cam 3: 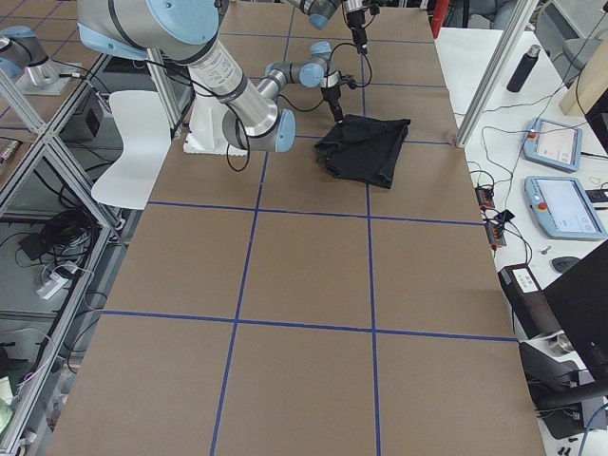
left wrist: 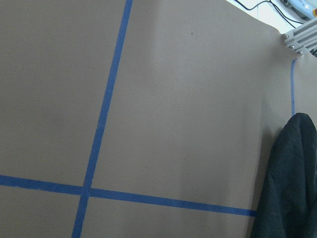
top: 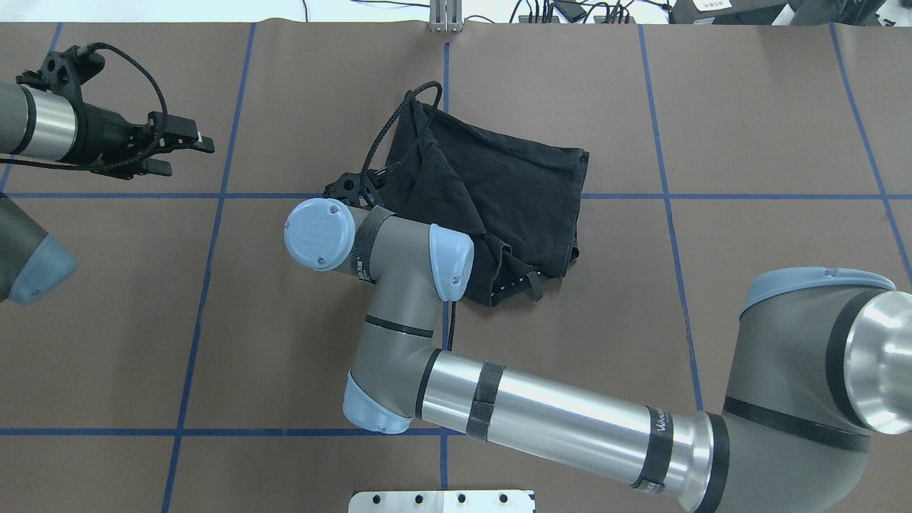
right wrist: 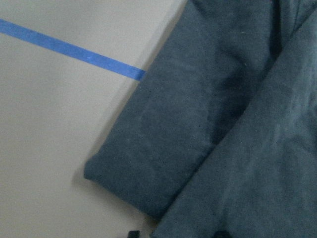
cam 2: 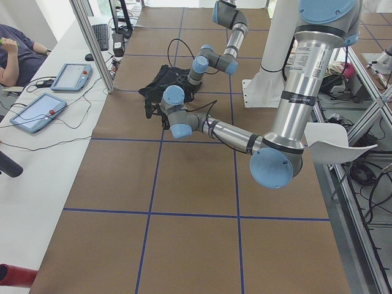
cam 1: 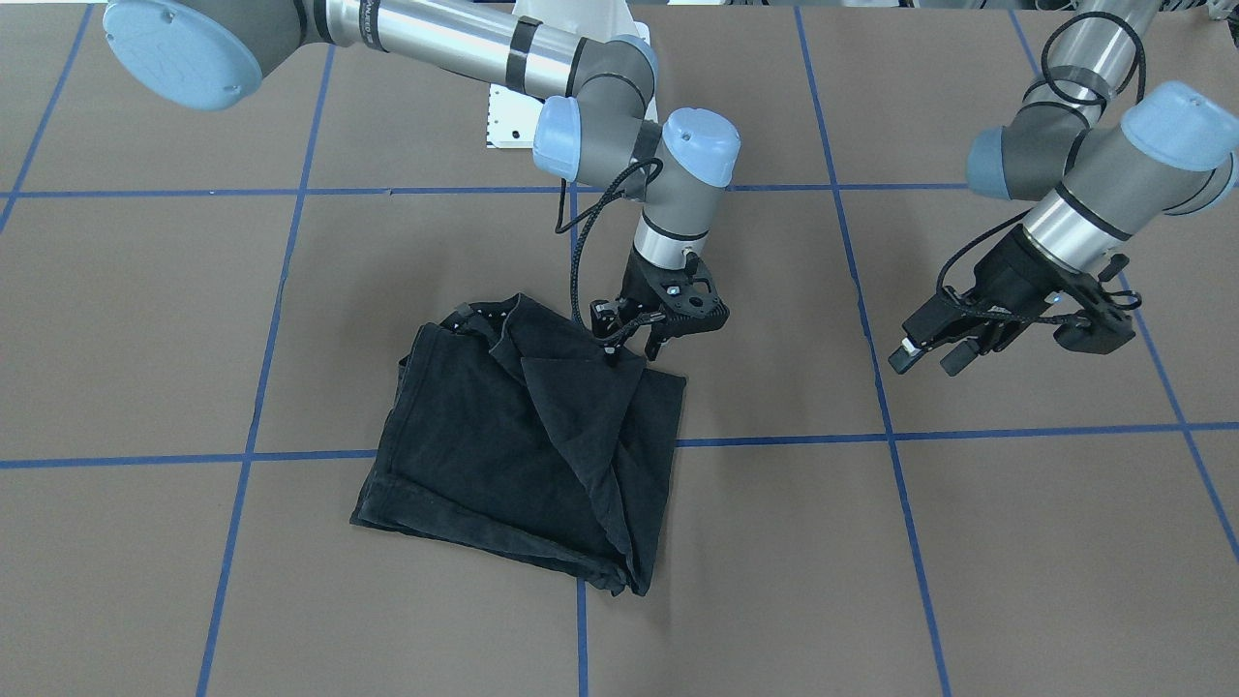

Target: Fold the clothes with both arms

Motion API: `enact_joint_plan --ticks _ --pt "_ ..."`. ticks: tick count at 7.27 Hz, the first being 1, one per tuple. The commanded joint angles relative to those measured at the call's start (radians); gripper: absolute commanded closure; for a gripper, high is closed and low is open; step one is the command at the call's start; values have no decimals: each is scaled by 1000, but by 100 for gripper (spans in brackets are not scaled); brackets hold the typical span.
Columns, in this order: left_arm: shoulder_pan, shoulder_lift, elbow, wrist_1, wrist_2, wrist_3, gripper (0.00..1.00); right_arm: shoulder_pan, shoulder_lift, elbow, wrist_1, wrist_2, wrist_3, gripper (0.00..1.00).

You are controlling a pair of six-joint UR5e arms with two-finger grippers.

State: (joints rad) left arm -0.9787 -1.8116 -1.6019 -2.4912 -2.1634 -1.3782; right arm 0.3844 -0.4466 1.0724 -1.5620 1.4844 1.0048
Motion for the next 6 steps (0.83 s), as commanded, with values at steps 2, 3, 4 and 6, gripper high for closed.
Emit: enact_joint_plan --ticks 2,3,4,6 --pt "0 0 -6 2 -1 -2 0 13 2 11 -7 17 0 84" --pt "0 0 -6 3 -1 -2 0 25 0 14 -9 34 -2 88" --pt "0 0 -6 5 0 -2 0 27 2 17 -12 36 -3 95" --pt "0 -5 -6 9 0 -4 0 43 0 61 -36 51 -5 100"
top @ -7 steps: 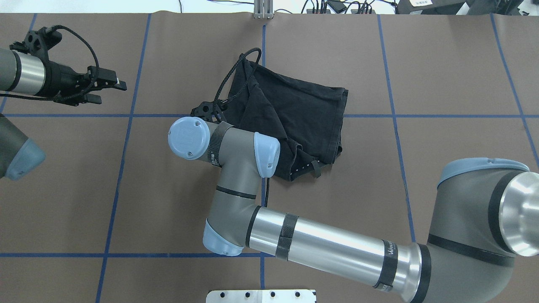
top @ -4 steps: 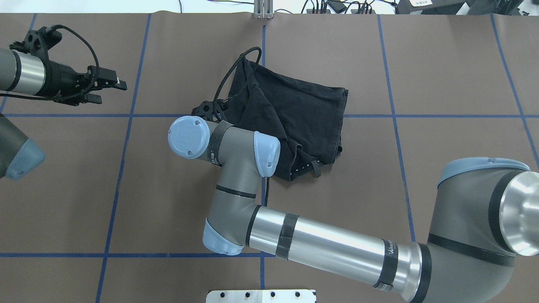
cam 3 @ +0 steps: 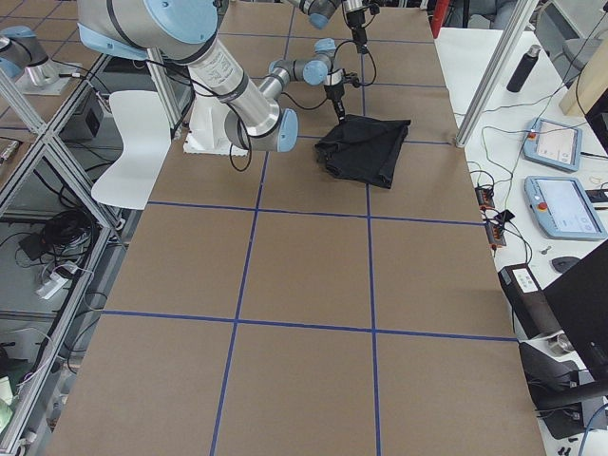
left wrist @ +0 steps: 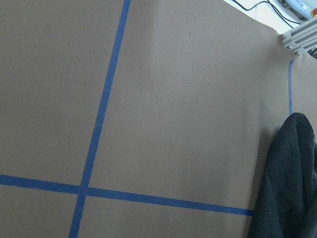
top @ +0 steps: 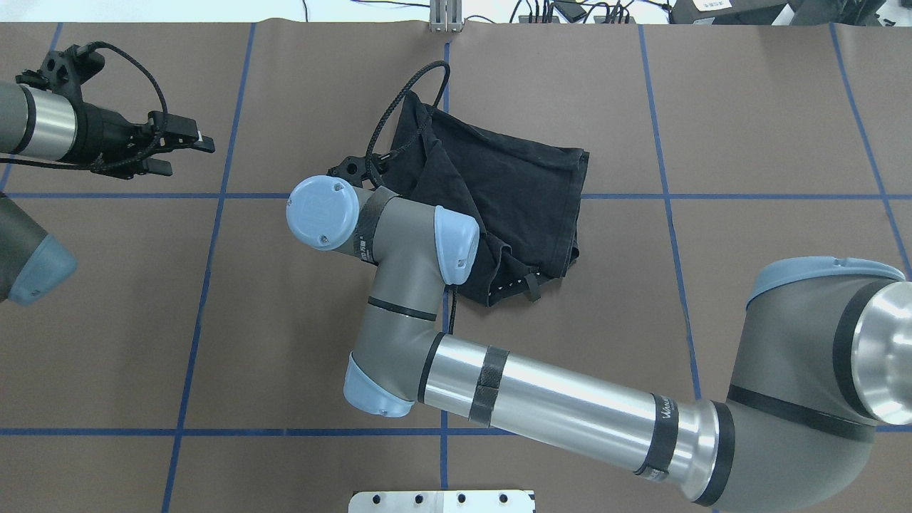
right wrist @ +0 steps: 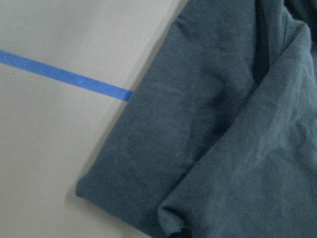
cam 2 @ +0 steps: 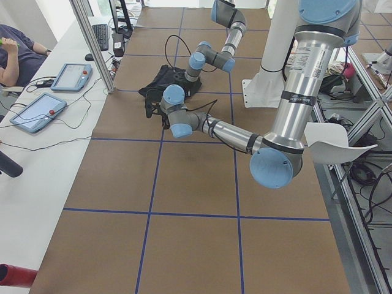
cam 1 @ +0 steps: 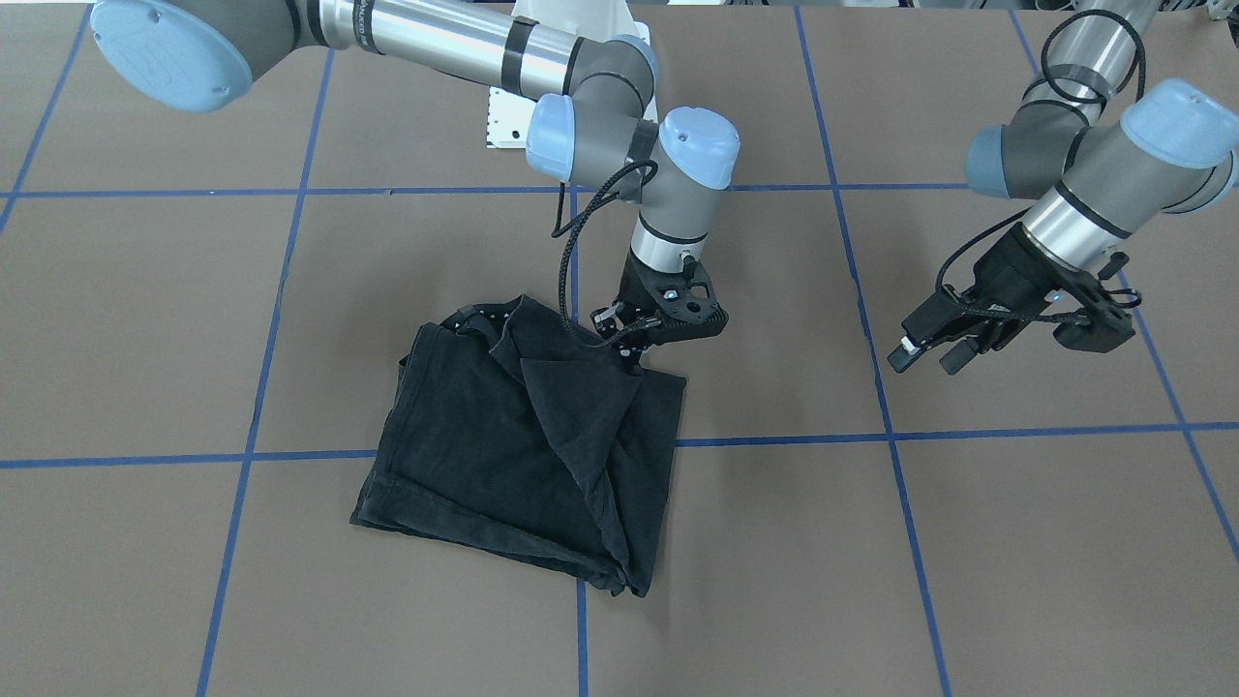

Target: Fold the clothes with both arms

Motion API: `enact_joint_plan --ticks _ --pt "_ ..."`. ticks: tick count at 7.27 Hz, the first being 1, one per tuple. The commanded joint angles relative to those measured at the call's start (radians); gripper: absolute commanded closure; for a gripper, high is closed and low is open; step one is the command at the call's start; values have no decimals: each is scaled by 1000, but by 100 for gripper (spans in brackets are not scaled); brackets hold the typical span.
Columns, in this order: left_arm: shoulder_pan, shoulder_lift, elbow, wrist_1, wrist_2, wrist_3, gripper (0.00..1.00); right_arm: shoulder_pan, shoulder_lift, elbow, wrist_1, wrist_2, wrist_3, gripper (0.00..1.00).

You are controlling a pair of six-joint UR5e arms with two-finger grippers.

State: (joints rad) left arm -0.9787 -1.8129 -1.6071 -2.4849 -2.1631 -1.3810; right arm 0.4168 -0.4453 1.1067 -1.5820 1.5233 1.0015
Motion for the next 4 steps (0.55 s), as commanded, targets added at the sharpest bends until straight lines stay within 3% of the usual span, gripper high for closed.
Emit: enact_joint_plan --ticks 1,4 --pt "2 -6 1 4 0 -1 0 40 -6 68 -50 65 -1 100" --pt "6 -17 -4 4 0 -36 0 115 -76 189 -165 92 -110 100"
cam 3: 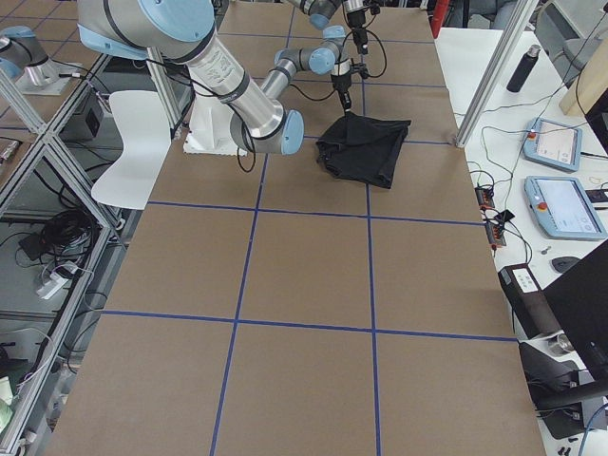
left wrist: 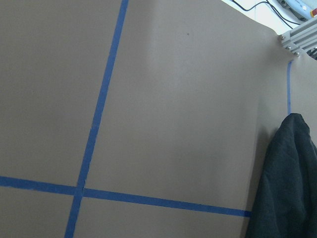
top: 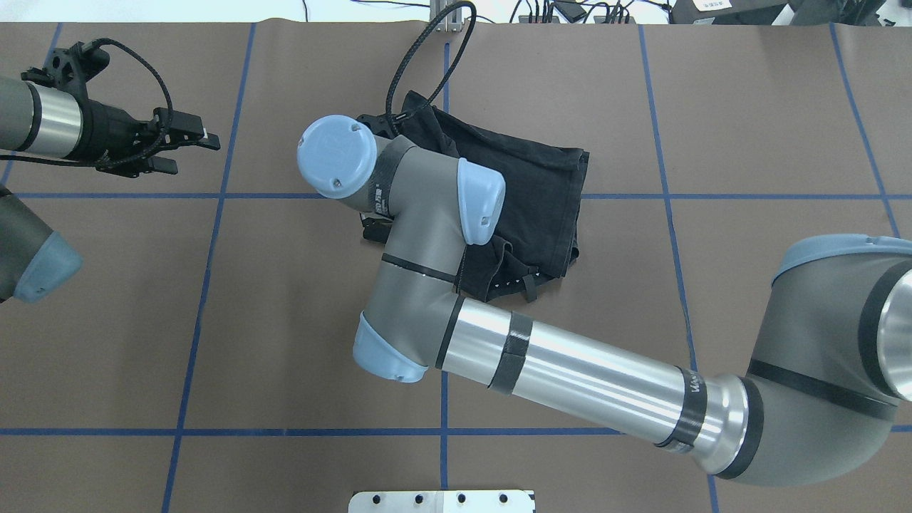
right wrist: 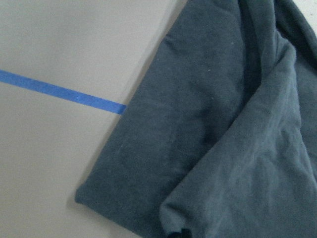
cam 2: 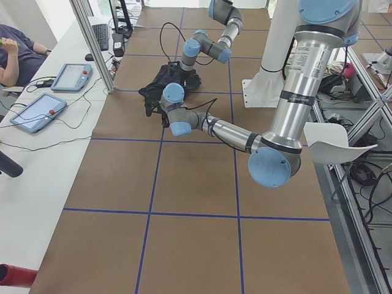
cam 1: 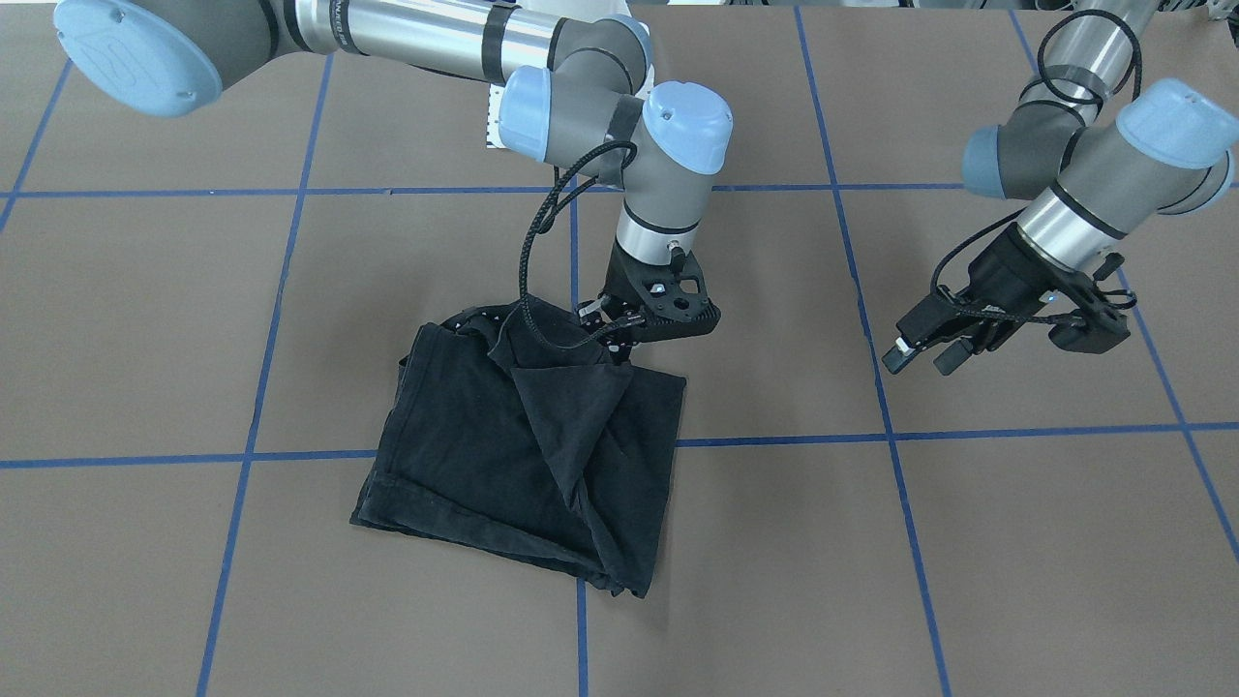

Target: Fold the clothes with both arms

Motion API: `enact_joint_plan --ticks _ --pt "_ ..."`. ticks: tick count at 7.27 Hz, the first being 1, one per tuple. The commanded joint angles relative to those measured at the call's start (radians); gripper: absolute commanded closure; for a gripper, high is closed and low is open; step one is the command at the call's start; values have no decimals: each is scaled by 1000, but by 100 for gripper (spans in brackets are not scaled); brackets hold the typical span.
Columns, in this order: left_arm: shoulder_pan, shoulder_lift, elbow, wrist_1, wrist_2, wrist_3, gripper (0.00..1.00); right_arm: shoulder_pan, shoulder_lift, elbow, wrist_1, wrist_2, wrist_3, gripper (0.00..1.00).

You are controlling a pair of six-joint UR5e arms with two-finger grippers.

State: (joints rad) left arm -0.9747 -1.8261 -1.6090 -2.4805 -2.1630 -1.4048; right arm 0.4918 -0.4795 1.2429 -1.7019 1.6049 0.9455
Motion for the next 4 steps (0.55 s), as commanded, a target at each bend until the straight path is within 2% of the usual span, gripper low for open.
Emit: enact_joint_plan --ticks 1,4 --pt "2 -10 -2 0 0 -20 0 94 -88 75 -48 35 -106 100" --pt "5 -28 -3 0 0 -77 0 229 -197 69 -33 49 -308 100"
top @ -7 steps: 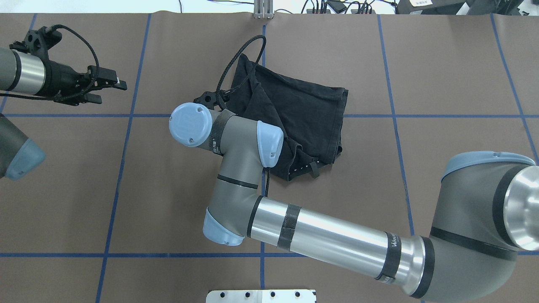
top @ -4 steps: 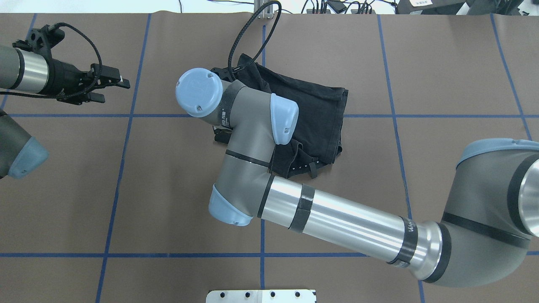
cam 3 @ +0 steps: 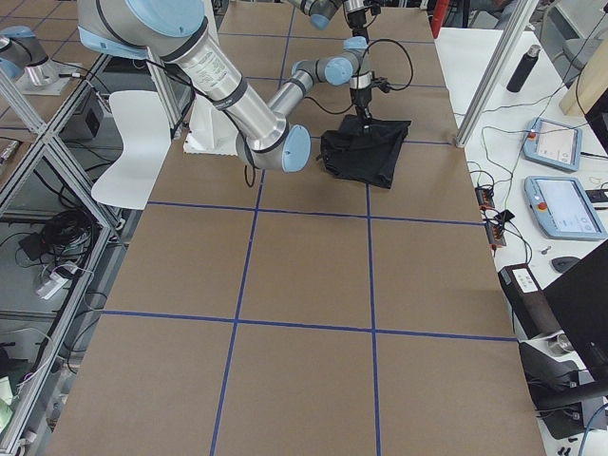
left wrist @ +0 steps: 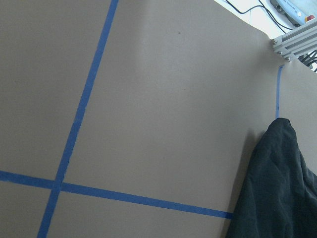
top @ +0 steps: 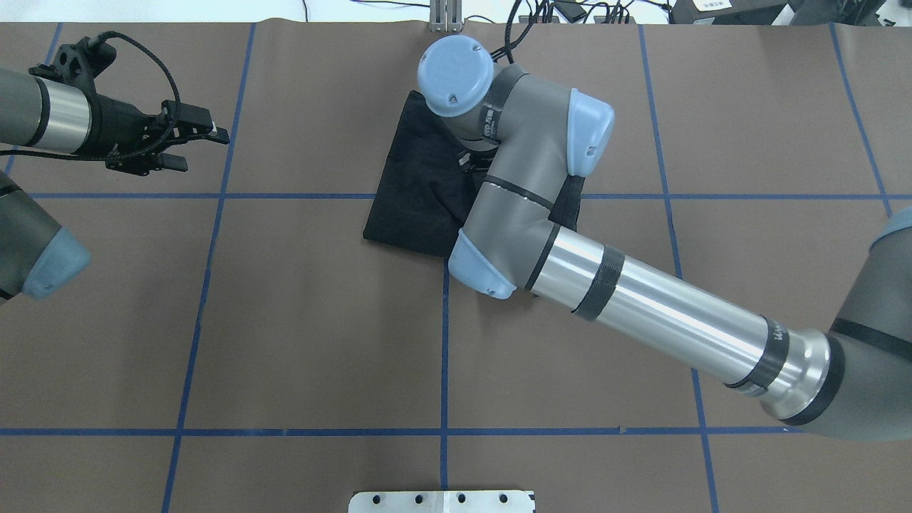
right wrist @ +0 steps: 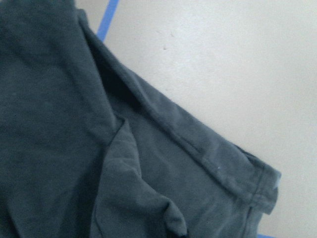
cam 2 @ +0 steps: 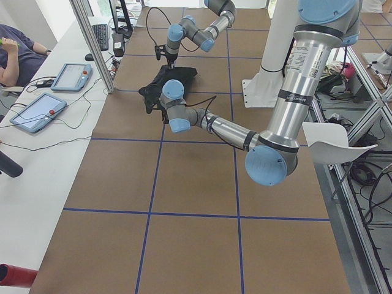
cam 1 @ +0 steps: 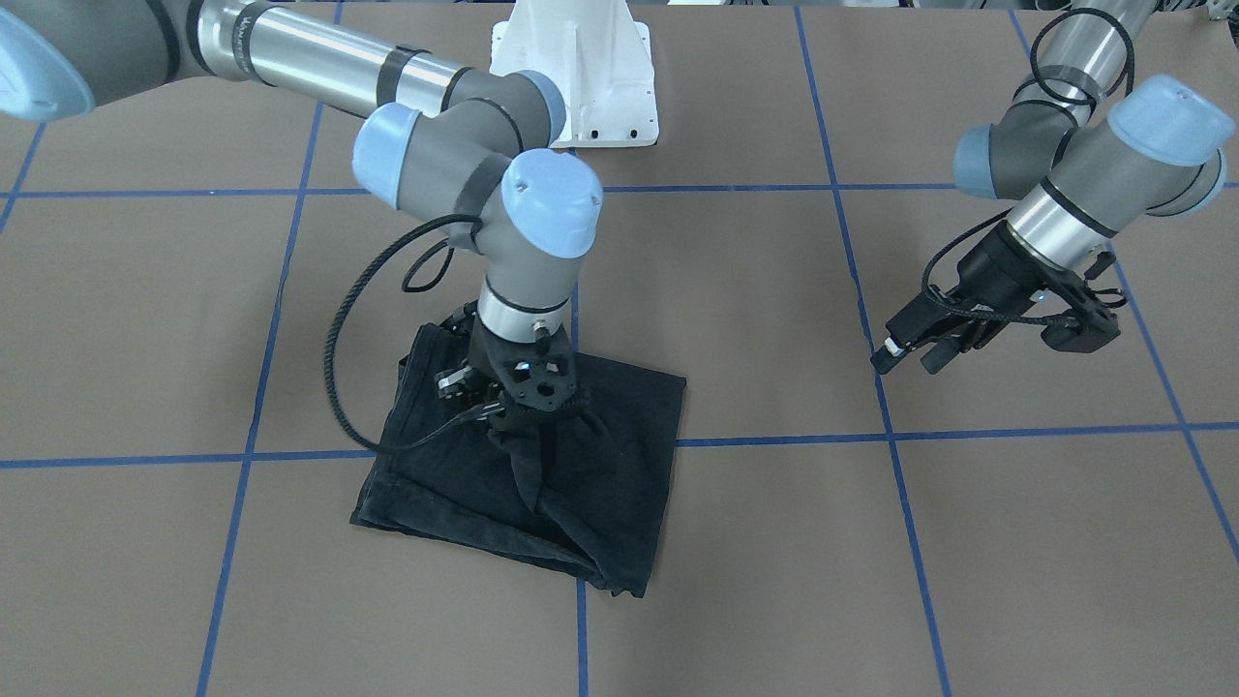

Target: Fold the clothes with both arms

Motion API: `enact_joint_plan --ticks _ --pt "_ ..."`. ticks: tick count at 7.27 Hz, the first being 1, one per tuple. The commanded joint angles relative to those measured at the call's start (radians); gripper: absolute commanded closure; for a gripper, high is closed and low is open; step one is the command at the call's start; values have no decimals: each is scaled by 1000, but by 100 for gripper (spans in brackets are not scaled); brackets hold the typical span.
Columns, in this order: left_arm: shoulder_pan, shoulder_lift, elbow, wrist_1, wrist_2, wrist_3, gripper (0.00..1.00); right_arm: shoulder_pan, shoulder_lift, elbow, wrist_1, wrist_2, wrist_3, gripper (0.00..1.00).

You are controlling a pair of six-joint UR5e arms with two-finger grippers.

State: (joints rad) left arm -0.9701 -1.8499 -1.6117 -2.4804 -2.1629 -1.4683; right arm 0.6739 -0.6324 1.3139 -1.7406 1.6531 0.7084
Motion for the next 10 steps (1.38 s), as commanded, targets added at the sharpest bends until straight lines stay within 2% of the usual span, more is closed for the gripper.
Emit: enact_joint_plan --ticks 1,5,6,7,8,10 --pt "1 -9 1 0 0 -15 0 80 -71 -5 6 -1 -125 100" --pt "1 -12 1 0 2 -15 0 89 -121 -30 73 -16 -127 100" --pt "2 -12 1 0 2 -15 0 92 -121 -31 73 -18 -127 49" --pt "1 -14 1 0 2 -15 0 96 -121 -45 122 -16 -121 0" --pt "1 -15 1 0 2 -15 0 117 -118 -47 150 13 -116 0" --pt "-7 -12 -4 -5 -2 0 0 226 -112 -41 165 240 -122 0"
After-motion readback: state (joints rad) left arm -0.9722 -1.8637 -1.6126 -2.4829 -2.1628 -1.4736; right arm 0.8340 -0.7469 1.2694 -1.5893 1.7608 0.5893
